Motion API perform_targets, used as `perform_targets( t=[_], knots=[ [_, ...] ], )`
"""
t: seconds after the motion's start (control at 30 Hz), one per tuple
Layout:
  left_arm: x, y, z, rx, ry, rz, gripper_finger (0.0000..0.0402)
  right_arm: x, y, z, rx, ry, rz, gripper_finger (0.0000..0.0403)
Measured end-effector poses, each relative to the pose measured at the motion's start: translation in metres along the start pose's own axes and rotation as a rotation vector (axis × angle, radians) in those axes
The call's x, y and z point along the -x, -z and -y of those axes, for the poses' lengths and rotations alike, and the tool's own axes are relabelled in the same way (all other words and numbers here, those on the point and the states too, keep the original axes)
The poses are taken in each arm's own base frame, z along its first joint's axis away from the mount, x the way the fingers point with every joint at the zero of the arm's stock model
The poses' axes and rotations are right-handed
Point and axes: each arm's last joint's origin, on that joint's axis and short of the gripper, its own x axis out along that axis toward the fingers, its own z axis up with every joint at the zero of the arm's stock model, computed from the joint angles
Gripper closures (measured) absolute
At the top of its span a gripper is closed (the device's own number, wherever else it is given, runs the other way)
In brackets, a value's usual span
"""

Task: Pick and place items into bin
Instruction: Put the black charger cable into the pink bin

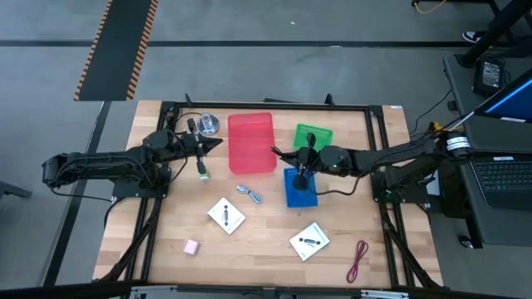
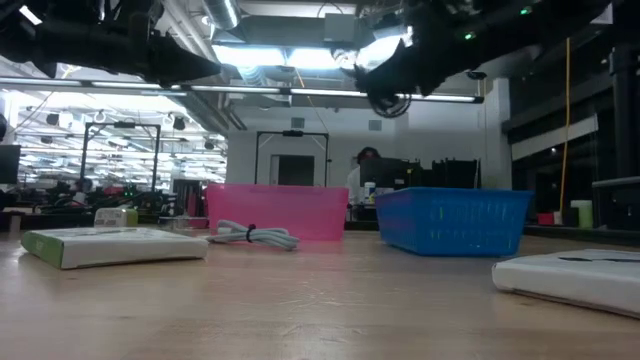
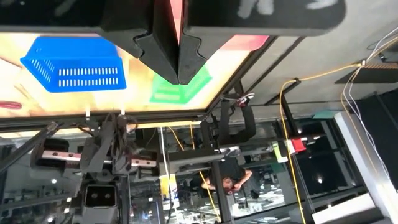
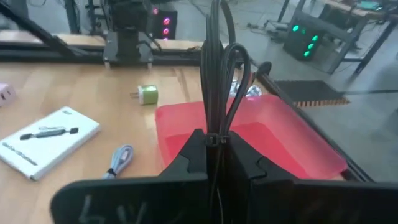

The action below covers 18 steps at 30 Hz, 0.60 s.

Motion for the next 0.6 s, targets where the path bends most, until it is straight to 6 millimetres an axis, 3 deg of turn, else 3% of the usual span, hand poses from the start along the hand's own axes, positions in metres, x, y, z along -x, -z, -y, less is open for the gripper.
perform_targets(
  t=[0.4, 0.6],
  knots=[
    [0.0, 0.001, 0.0, 0.022, 0.002, -0.014, 0.0398, -0.073, -0.035, 0.024, 0.117, -0.098, -0.178, 0.0392],
    [0.0, 0.002, 0.0, 0.022, 0.003, -0.022, 0.0398, -0.095, -0.054, 0.038, 0.148, -0.133, -0.337, 0.0392]
  ],
)
